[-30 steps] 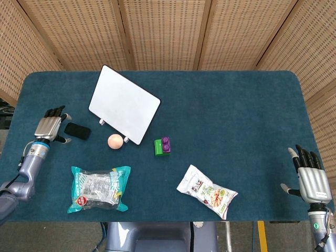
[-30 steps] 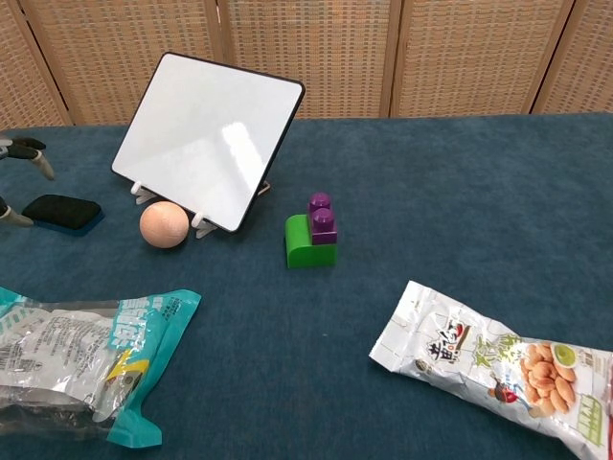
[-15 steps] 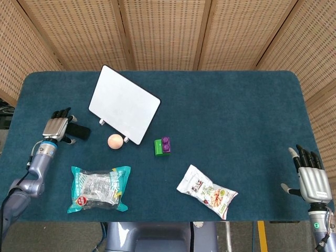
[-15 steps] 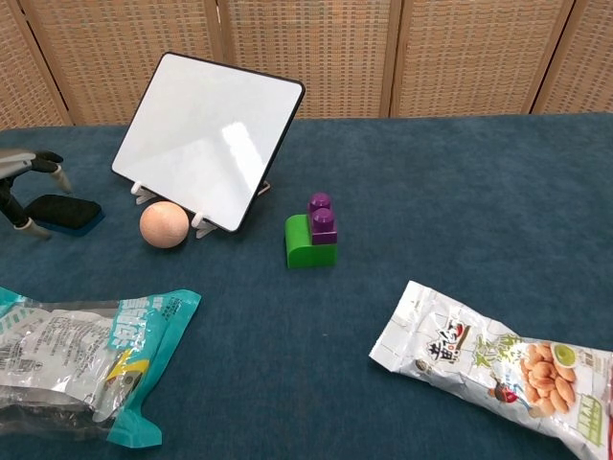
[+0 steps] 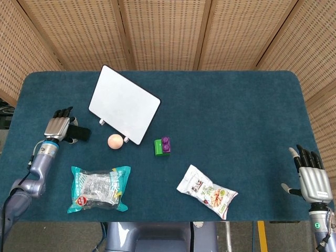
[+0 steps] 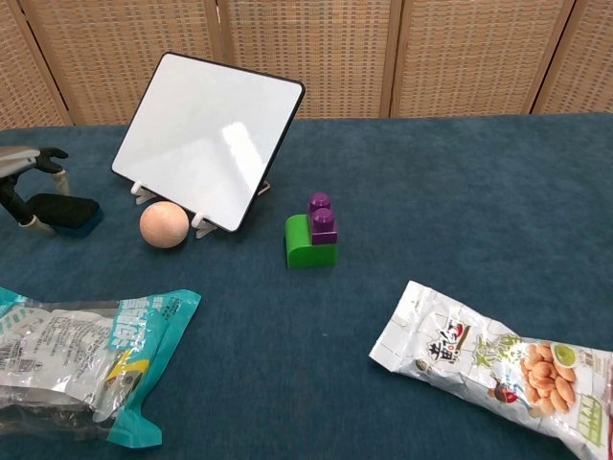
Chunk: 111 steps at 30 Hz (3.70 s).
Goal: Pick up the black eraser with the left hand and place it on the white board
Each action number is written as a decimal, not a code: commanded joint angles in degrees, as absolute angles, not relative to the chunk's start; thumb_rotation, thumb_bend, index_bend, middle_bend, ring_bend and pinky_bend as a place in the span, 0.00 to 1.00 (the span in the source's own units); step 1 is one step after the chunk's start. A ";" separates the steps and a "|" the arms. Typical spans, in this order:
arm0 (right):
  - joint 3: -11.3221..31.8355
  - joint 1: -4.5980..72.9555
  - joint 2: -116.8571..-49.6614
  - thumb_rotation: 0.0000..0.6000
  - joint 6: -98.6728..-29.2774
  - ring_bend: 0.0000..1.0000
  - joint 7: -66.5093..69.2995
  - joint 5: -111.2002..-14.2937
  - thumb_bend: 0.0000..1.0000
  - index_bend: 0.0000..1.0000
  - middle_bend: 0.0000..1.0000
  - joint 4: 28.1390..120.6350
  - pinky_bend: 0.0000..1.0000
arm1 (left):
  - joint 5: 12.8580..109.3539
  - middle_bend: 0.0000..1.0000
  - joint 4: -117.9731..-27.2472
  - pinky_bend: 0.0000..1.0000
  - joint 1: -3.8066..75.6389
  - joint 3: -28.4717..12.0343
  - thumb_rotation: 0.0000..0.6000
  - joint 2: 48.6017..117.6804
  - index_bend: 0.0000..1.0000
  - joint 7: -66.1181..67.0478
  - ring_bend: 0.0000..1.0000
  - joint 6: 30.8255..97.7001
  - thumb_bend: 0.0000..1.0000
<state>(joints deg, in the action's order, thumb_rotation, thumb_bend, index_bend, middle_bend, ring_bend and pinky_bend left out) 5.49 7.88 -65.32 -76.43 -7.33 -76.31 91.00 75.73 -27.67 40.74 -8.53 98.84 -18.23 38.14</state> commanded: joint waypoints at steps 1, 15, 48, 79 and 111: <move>5.44 7.88 -65.30 1.00 -76.44 0.00 -7.30 -76.37 0.00 0.00 0.00 91.05 0.00 | 76.32 0.00 -29.71 0.00 40.17 -8.81 1.00 97.49 0.54 -19.90 0.00 41.00 0.22; 5.41 8.25 -65.40 1.00 -75.59 0.00 -7.25 -75.84 0.00 0.00 0.00 90.76 0.00 | 77.55 0.00 -26.05 0.00 41.97 -15.51 1.00 103.93 0.58 -34.24 0.00 65.20 0.24; 7.08 10.85 -66.94 1.00 -69.89 0.00 -8.39 -69.05 0.00 0.00 0.00 87.40 0.00 | 69.40 0.00 -6.81 0.00 56.36 -21.97 1.00 120.48 0.58 -35.12 0.00 51.37 0.25; 7.24 11.79 -67.43 1.00 -68.10 0.00 -8.74 -66.84 0.00 0.00 0.00 86.29 0.00 | 66.11 0.00 -5.05 0.00 57.27 -23.48 1.00 119.57 0.02 -28.09 0.00 44.82 0.19; 5.63 10.16 -65.18 1.00 -72.36 0.00 -5.70 -72.98 0.00 0.00 0.00 90.19 0.00 | 79.11 0.00 -53.66 0.00 31.03 -7.34 1.00 83.43 0.00 -23.33 0.00 72.81 0.00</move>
